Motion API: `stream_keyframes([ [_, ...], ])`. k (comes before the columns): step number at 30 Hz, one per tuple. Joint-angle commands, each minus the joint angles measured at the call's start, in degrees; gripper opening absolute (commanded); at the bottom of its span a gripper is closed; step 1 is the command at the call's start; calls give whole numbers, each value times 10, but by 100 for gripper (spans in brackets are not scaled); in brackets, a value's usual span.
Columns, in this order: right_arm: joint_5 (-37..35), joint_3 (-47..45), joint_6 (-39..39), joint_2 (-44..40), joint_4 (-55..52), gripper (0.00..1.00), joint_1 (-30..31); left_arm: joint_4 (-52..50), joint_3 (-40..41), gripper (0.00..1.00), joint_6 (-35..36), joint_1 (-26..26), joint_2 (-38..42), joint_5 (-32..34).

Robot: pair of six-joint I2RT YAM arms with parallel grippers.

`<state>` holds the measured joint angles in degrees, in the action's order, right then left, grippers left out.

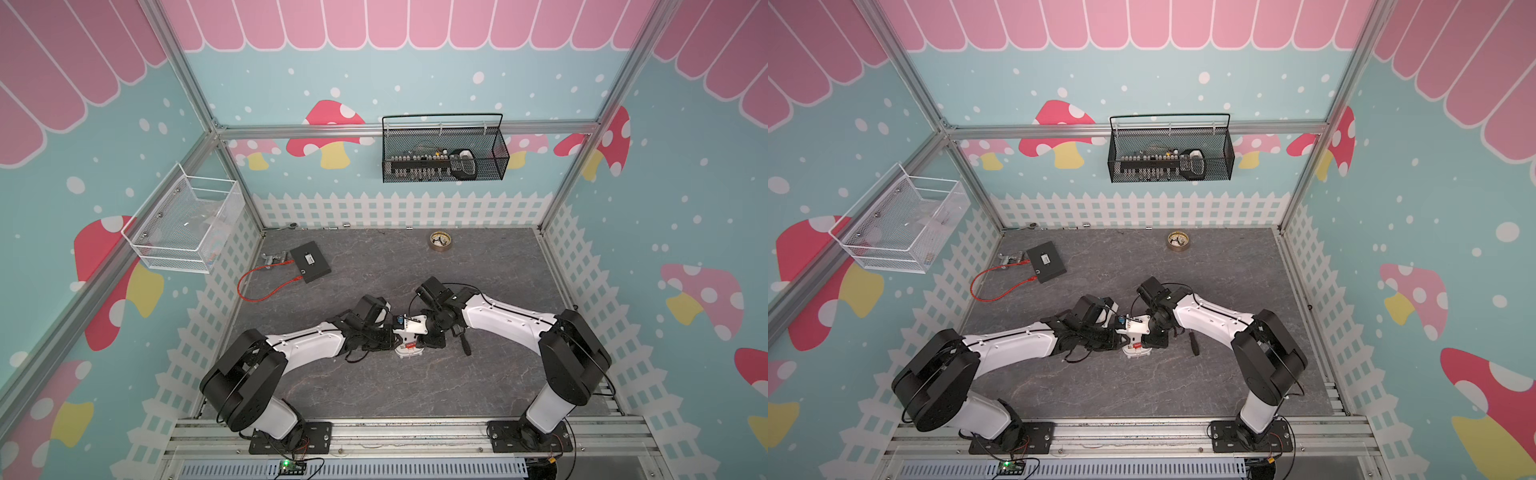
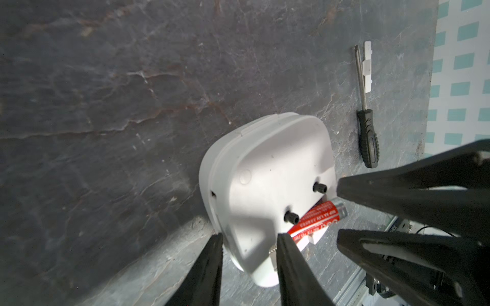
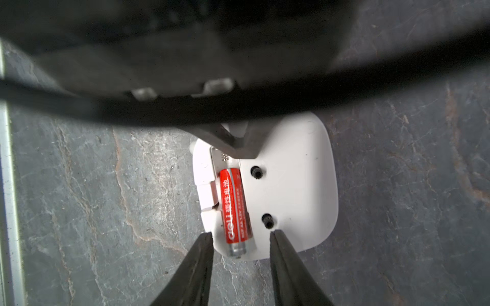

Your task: Remove the battery from the alarm

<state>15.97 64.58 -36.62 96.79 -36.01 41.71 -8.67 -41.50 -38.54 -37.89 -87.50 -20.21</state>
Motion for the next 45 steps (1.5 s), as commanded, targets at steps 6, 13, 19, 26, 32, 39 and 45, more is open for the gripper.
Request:
stream_keyframes([
  [6, 20, -2, 10, 1, -11, 39, -4, 9, 1, 37, 14, 4, 15, -8],
  [13, 23, -17, 16, -8, -11, 38, -4, 9, -1, 37, 15, 5, 12, -9],
  [19, 23, -21, 21, -2, -11, 36, -4, 9, 0, 37, 15, 6, 13, -10],
  [26, 23, -21, 25, 8, -14, 33, -4, 9, 2, 37, 16, 6, 15, -9],
  [32, 23, -26, 34, 15, -16, 32, -4, 9, 2, 37, 17, 8, 17, -10],
  [39, 15, -29, 38, 20, -16, 32, -4, 10, 2, 37, 17, 7, 18, -10],
  [45, 8, -22, 39, 25, -16, 28, -4, 9, 1, 37, 17, 8, 17, -10],
])
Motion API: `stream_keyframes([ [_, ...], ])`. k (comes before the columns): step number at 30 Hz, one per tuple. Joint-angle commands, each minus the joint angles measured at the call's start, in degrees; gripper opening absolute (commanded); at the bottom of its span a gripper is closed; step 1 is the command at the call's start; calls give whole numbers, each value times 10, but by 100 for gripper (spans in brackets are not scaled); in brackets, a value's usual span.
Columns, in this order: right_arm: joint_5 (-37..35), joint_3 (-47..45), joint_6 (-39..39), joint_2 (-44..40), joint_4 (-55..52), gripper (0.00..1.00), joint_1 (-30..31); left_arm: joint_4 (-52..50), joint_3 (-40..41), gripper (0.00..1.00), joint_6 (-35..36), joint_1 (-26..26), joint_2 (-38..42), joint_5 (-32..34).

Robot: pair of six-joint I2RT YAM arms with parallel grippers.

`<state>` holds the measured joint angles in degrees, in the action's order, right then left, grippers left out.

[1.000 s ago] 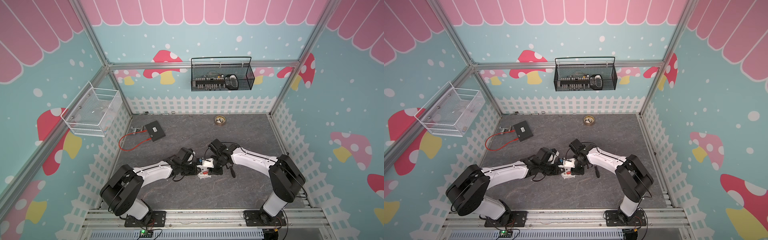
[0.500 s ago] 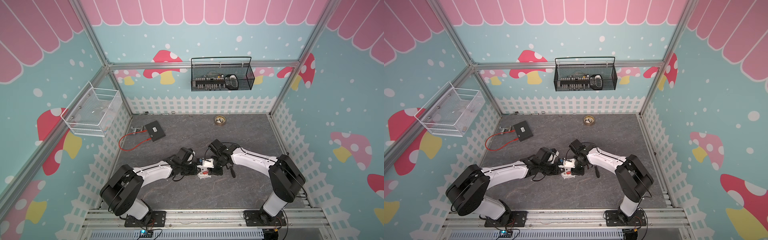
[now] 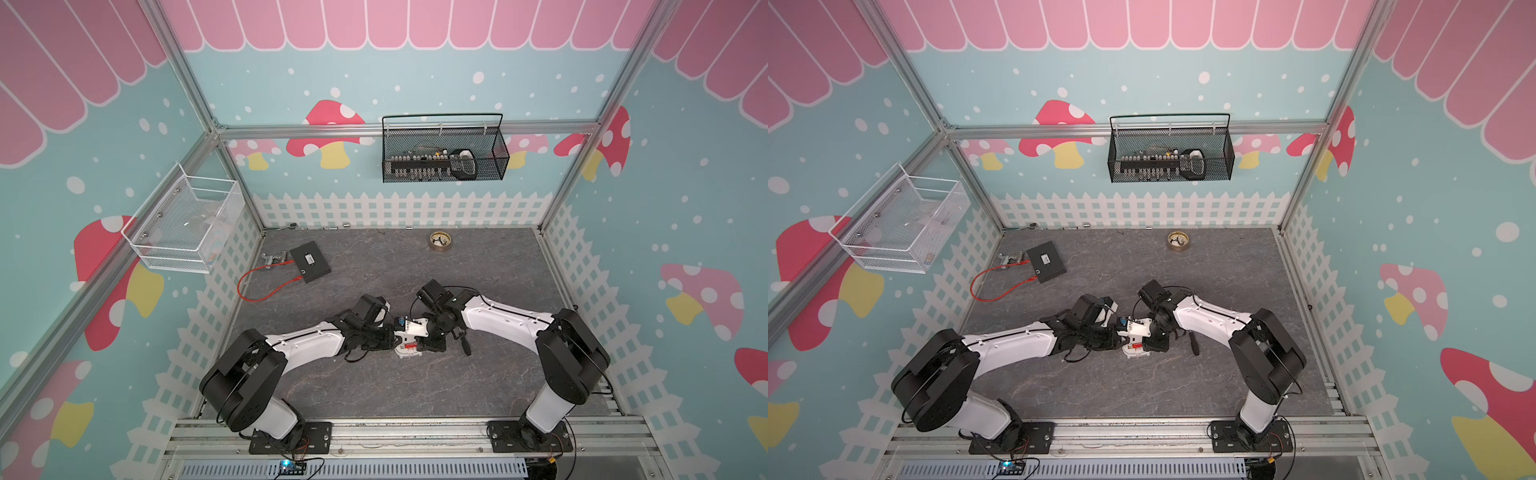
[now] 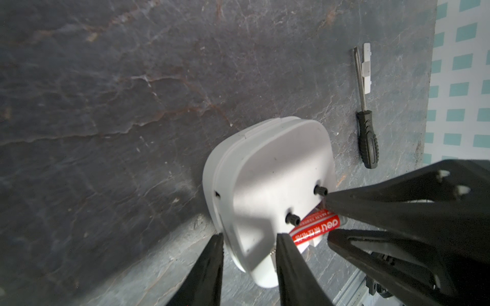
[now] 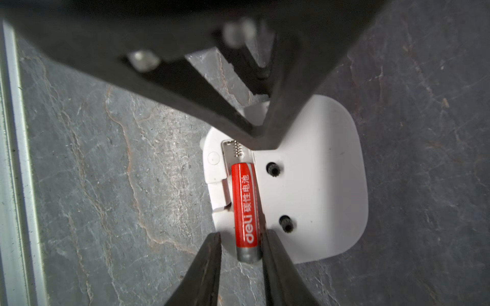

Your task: Remove the battery from the alarm

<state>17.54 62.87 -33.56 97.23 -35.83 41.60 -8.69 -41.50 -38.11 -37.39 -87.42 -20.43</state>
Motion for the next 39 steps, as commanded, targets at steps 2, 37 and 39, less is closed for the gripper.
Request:
stream_keyframes([
  [2, -11, -4, 8, 23, -18, 25, -3, 9, 1, 37, 14, 4, 16, -8],
  [37, -179, 27, 333, -123, -67, 7, -33, 5, -15, 36, 14, 4, 16, -3],
  [39, -208, 21, 400, -118, -61, 6, -49, 3, -17, 37, 12, 4, 18, -2],
])
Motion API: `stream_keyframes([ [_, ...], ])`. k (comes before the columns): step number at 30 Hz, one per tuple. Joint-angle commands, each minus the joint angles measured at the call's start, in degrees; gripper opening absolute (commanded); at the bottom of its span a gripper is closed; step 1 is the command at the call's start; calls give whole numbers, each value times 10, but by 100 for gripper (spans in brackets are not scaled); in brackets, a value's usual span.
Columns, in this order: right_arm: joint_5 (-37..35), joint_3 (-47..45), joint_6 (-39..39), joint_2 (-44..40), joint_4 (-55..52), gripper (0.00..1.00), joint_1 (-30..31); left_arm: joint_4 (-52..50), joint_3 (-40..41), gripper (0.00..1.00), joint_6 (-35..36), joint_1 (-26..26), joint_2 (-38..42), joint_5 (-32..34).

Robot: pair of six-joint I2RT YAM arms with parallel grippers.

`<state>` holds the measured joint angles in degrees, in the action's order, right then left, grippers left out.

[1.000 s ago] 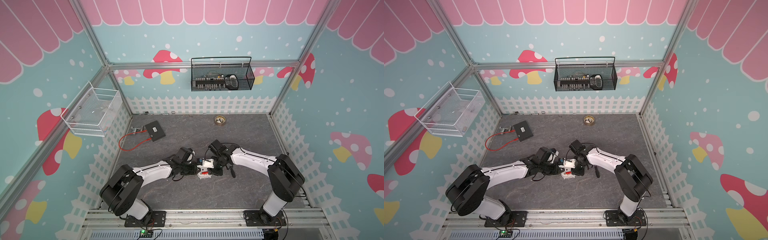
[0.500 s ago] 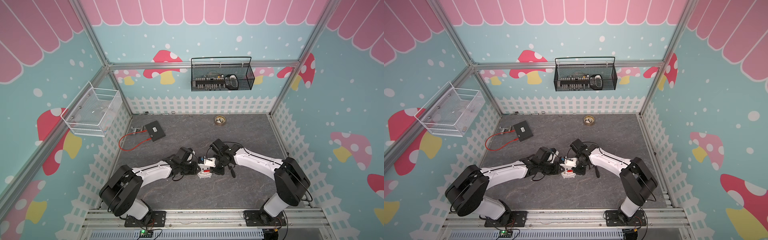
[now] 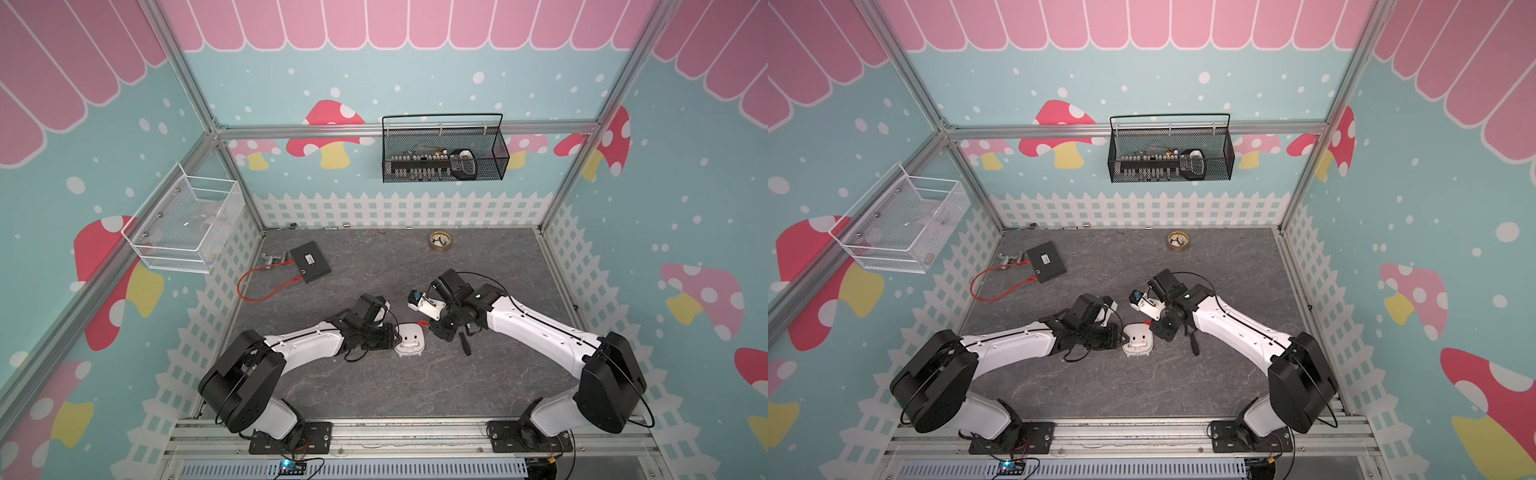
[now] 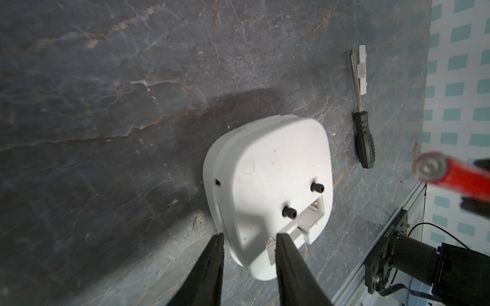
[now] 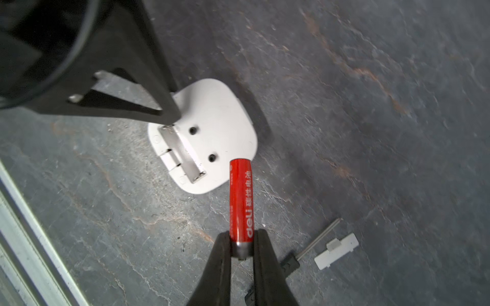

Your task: Remove the battery from the alarm

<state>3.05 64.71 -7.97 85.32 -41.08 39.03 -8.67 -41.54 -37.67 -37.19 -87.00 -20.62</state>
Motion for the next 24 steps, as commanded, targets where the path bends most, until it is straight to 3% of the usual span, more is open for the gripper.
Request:
stream_keyframes([
  [1, -72, -3, 182, 2, -2, 6, -31, 2, -18, 37, 8, 2, 15, 1],
  [4, -102, -39, 289, -10, 44, 3, -42, -2, -25, 38, 8, 3, 20, 6],
  [10, -107, -123, 432, -19, 143, 0, -40, -4, -31, 38, 8, 3, 26, 9],
  [14, -103, -150, 472, -2, 186, 0, -36, -7, -32, 38, 11, 3, 31, 10],
  [24, -107, -141, 487, 94, 231, 2, -27, -11, -35, 38, 10, 2, 35, 12],
])
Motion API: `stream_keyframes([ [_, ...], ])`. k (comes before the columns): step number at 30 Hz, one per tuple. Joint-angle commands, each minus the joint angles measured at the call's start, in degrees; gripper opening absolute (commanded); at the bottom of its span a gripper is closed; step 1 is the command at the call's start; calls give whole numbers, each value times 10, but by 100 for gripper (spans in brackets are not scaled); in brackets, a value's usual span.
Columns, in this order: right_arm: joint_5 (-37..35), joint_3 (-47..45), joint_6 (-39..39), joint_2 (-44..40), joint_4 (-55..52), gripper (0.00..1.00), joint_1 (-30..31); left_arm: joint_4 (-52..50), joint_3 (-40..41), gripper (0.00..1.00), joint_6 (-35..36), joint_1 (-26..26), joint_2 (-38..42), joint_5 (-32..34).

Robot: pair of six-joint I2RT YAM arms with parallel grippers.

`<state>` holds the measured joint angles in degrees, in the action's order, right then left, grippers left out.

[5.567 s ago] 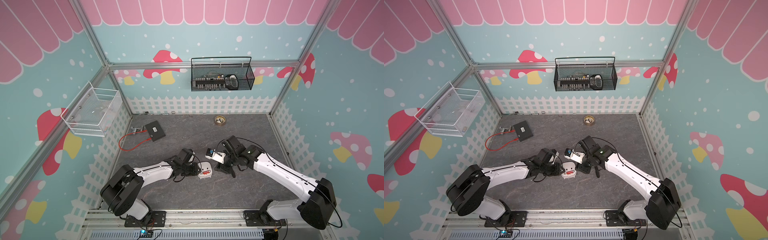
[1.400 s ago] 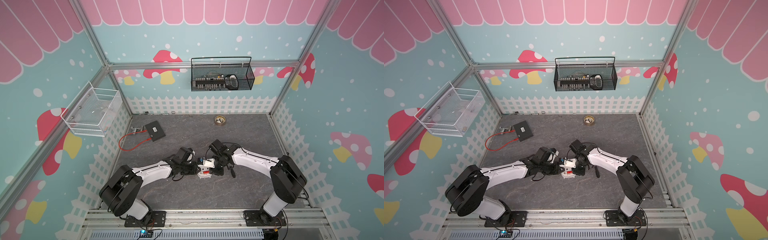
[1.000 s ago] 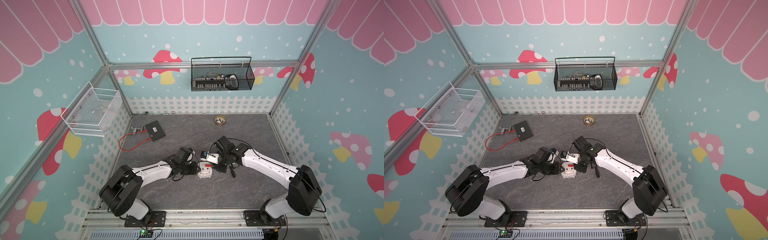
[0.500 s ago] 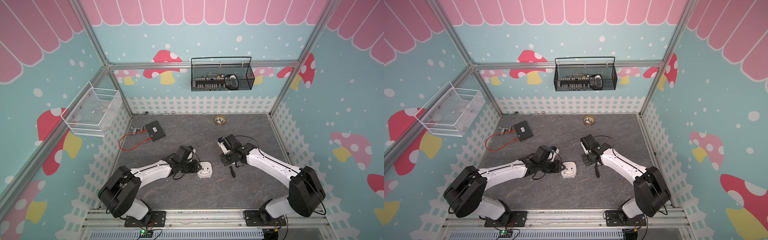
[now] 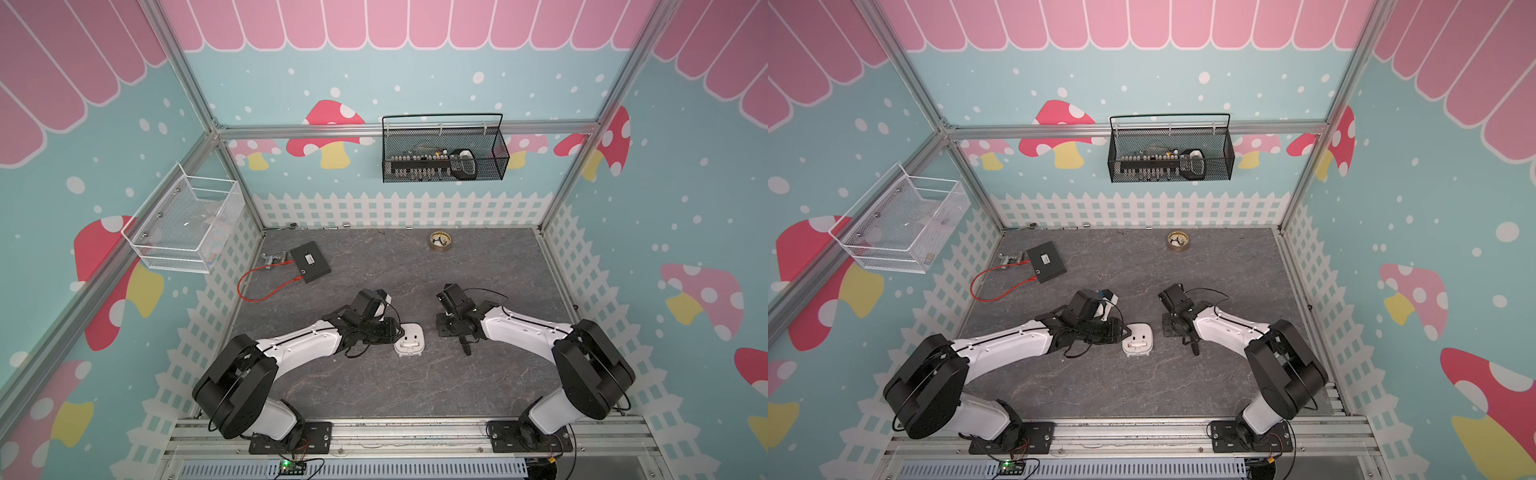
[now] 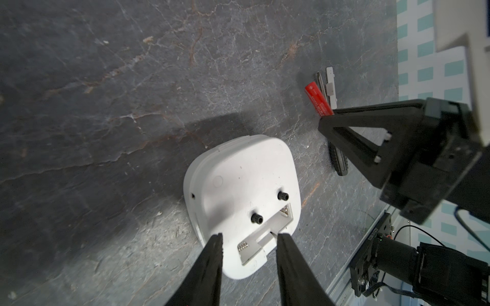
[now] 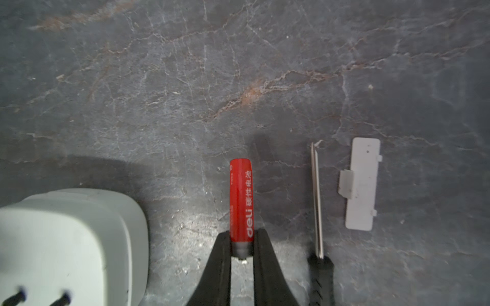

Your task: Remove the battery from the alarm

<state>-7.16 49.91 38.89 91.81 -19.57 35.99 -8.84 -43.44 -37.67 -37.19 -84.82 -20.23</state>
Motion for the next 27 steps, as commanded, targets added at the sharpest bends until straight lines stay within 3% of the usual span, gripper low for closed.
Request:
stream_keyframes([
  [1, -3, 7, 20, 40, 16, 3, 3, -9, -16, 38, 11, 2, 13, 8],
  [8, -5, 0, 25, 48, 0, 11, 6, -11, -16, 38, 12, 4, 12, 8],
  [12, -13, -2, 33, -15, -26, 32, 16, -14, -19, 38, 15, 8, 14, 10],
  [19, 10, 28, 56, -156, -118, 40, 41, -19, -38, 38, 25, 16, 10, 12],
  [21, 47, 11, 80, -185, -113, 35, 57, -19, -51, 38, 34, 23, 0, 11],
  [25, 111, -61, 157, -192, -56, 9, 124, -13, -87, 38, 51, 36, -39, 5],
  [27, 126, -93, 196, -180, -11, 1, 162, -7, -105, 37, 56, 42, -68, -3],
])
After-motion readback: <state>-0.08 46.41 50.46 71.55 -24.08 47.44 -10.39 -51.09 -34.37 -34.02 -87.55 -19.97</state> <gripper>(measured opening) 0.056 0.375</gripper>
